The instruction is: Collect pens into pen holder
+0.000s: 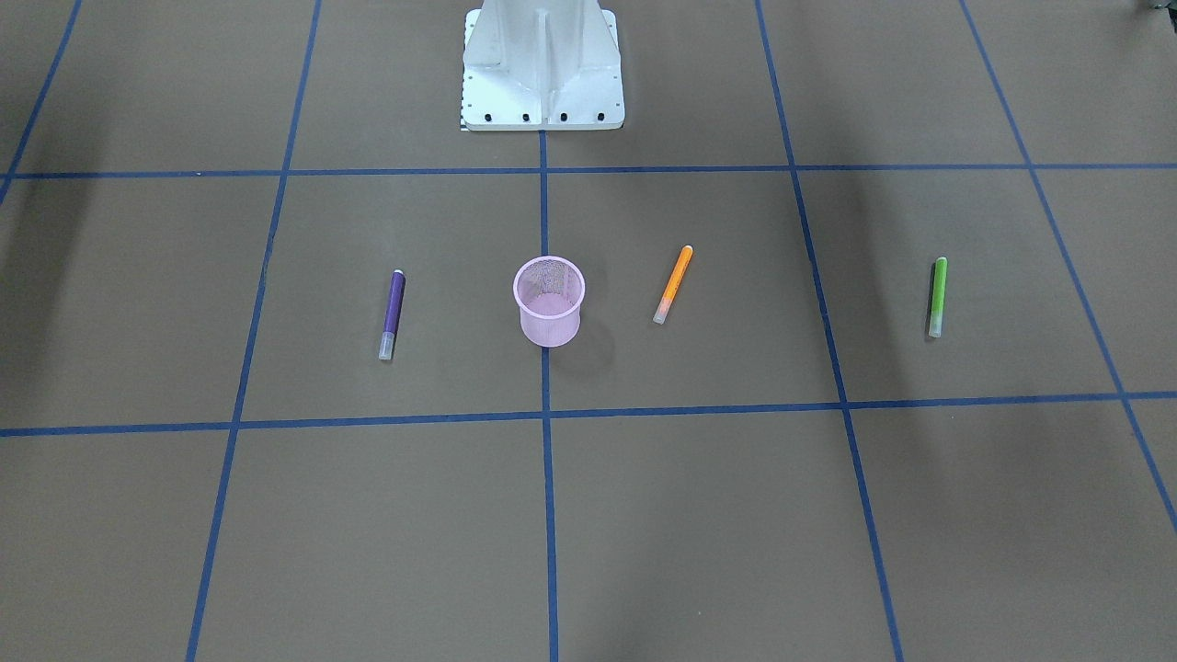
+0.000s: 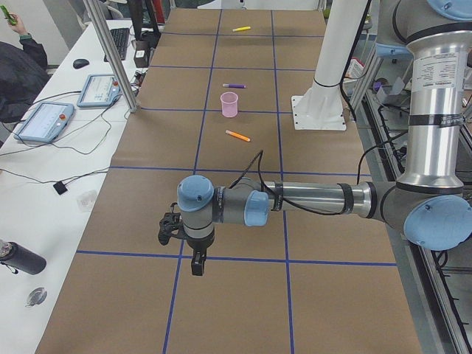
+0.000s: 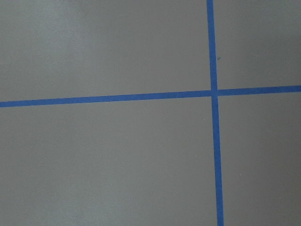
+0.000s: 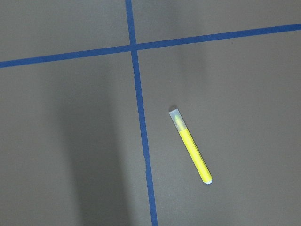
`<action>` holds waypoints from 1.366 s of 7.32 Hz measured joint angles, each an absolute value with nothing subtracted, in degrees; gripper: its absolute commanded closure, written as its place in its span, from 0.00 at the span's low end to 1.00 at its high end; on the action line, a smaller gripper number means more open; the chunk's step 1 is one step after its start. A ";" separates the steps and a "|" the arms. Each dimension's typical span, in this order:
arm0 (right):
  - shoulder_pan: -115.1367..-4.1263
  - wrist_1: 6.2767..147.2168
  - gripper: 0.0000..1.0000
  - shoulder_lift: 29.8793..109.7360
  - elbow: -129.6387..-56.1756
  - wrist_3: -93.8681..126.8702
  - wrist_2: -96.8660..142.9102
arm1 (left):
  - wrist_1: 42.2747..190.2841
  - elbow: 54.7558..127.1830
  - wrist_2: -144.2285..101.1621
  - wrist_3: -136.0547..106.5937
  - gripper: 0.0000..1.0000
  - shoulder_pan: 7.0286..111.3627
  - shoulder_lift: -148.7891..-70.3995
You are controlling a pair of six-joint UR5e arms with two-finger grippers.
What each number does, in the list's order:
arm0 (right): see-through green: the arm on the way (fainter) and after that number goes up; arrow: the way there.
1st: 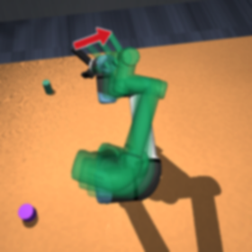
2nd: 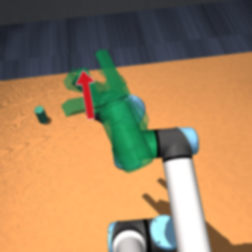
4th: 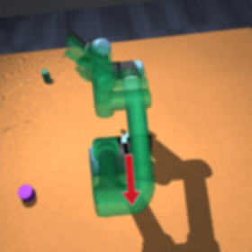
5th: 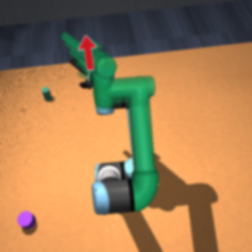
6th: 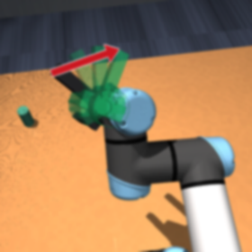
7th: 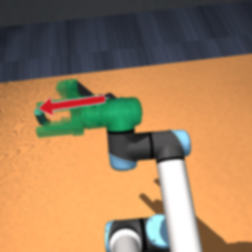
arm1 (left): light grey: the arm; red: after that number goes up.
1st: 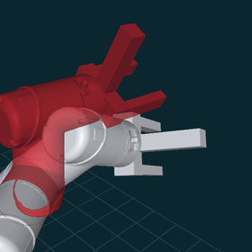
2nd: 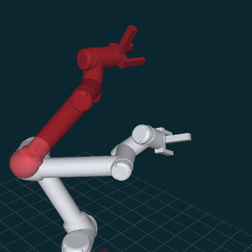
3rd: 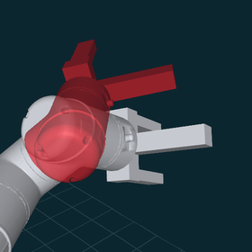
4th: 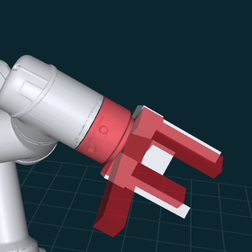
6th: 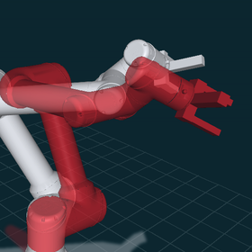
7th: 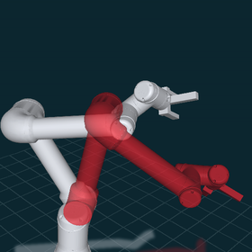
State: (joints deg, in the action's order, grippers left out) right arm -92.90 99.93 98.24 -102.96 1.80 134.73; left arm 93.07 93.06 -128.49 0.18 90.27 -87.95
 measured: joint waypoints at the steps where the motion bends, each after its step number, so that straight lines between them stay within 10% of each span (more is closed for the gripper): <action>1: -92.90 99.91 0.00 98.26 -103.00 1.79 134.74 | 93.06 93.13 -128.50 0.16 0.00 90.26 -87.96; 10: -92.82 96.68 0.00 96.29 -102.63 1.50 135.05 | 98.42 101.67 -129.03 -14.33 0.00 79.52 -91.31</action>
State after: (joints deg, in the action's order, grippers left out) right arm -92.82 96.68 96.29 -102.63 1.50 135.05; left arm 98.42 101.67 -129.03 -14.33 79.52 -91.31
